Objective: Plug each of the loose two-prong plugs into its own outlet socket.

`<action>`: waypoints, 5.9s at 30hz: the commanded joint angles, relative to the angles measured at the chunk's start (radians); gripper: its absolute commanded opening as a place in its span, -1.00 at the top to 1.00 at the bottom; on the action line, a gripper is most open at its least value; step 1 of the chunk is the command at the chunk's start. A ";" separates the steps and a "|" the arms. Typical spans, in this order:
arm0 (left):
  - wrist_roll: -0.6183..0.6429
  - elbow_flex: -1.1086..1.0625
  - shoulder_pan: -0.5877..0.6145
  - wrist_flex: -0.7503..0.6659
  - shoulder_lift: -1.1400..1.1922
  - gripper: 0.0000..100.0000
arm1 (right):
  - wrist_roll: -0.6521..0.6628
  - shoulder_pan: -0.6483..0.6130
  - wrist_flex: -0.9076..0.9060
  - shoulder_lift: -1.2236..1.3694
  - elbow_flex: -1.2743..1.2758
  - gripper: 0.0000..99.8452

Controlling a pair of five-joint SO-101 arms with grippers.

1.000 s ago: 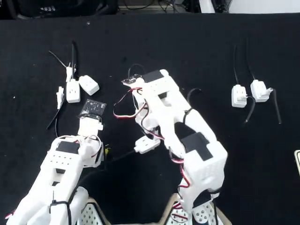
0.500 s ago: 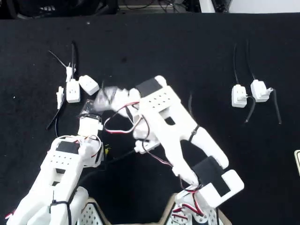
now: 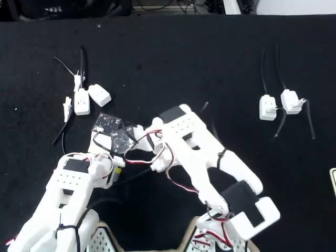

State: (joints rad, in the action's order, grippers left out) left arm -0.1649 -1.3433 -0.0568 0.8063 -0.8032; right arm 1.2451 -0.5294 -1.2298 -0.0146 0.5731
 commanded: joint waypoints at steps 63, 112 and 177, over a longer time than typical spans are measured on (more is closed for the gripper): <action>0.213 0.082 0.295 -0.006 -0.021 0.60 | -0.150 0.110 0.150 -0.001 0.024 0.99; 0.213 0.081 0.295 -0.006 -0.021 0.60 | -1.073 0.818 -0.534 0.972 -1.736 0.55; -0.081 0.723 0.673 0.192 0.083 0.59 | -1.143 0.084 0.867 -0.845 0.806 0.56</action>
State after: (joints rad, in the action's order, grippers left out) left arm -0.1972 -0.8385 0.6137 0.9168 -0.7894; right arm 0.1082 -0.4327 -0.3890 -0.8339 1.3894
